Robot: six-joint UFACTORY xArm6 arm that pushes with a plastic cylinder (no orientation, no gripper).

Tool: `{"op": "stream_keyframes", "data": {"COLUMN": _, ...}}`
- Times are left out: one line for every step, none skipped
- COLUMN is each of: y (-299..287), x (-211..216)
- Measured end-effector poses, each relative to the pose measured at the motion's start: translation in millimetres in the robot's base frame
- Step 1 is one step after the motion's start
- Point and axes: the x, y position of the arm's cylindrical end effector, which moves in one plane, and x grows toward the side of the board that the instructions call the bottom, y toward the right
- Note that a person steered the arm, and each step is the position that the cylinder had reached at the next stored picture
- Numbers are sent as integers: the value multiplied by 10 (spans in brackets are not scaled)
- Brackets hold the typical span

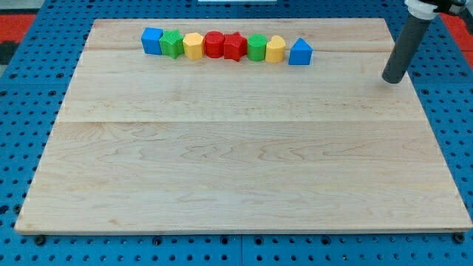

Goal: Place your arm at the bottom of the blue triangle

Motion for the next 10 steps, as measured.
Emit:
{"op": "stream_keyframes", "data": {"y": 0, "x": 0}}
{"op": "stream_keyframes", "data": {"y": -149, "x": 0}}
{"op": "stream_keyframes", "data": {"y": -210, "x": 0}}
{"op": "stream_keyframes", "data": {"y": -210, "x": -5}}
{"op": "stream_keyframes", "data": {"y": -280, "x": -8}}
{"op": "stream_keyframes", "data": {"y": -331, "x": -8}}
{"op": "stream_keyframes", "data": {"y": -373, "x": 95}}
{"op": "stream_keyframes", "data": {"y": -667, "x": 310}}
{"op": "stream_keyframes", "data": {"y": -587, "x": -107}}
{"op": "stream_keyframes", "data": {"y": -936, "x": -116}}
